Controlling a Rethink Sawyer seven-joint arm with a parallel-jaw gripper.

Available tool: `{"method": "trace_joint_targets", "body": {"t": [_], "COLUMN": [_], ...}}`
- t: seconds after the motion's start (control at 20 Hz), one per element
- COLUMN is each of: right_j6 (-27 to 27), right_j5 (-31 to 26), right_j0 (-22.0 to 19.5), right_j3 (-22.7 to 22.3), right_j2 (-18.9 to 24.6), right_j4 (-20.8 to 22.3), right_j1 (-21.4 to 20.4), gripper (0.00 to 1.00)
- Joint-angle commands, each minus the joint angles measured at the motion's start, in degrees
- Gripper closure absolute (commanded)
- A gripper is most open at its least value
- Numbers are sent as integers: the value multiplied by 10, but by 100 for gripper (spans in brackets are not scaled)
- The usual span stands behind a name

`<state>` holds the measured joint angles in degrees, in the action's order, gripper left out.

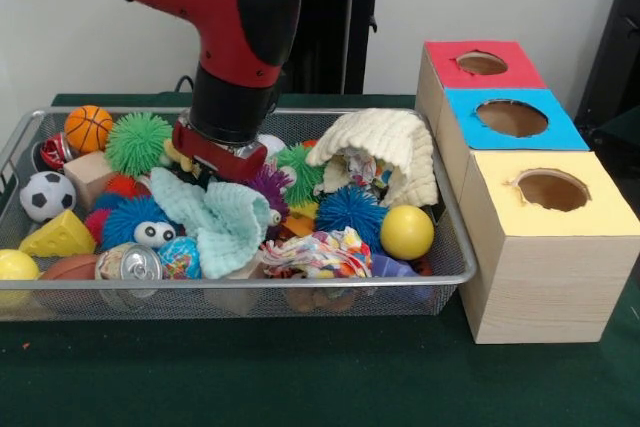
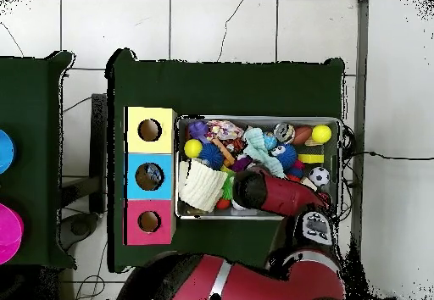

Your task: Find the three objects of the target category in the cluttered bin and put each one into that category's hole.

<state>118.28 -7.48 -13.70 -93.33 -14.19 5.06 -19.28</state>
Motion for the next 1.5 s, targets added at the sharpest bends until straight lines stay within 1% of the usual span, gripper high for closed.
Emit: {"method": "trace_joint_targets", "body": {"t": [0.05, 0.1, 0.15, 0.2, 0.35, 0.4, 0.5, 0.55, 0.7, 0.8, 0.95, 1.05, 1.1, 1.15, 1.2, 1.25, 1.3, 1.35, 1.4, 1.45, 1.5], "right_j6": [49, 66, 72, 81, 86, 82, 69, 66, 54, 47, 39, 34, 33, 33, 32, 30, 22, 17, 8, 4, -6], "right_j5": [166, 210, 230, 264, 294, 307, 332, 343, 383, 399, 422, 413, 387, 370, 333, 319, 293, 280, 257, 247, 226], "right_j0": [104, 144, 165, 202, 267, 285, 301, 302, 291, 285, 281, 275, 260, 252, 232, 225, 211, 204, 189, 182, 170], "right_j3": [61, 60, 57, 48, 8, -7, -22, -26, -16, -10, -11, -11, -6, -4, 1, 2, 2, 2, 3, 4, 10], "right_j2": [-57, -110, -139, -189, -277, -304, -334, -339, -343, -348, -361, -368, -358, -351, -334, -329, -320, -316, -310, -309, -306], "right_j4": [39, 12, -7, -47, -118, -136, -163, -170, -201, -216, -237, -238, -218, -206, -178, -164, -136, -121, -94, -81, -56], "right_j1": [118, 139, 149, 169, 190, 191, 200, 203, 239, 255, 270, 269, 259, 253, 234, 225, 201, 189, 165, 154, 130], "gripper": [100, 100, 100, 100, 100, 100, 100, 100, 100, 100, 100, 100, 100, 100, 100, 100, 100, 100, 100, 100, 100]}}
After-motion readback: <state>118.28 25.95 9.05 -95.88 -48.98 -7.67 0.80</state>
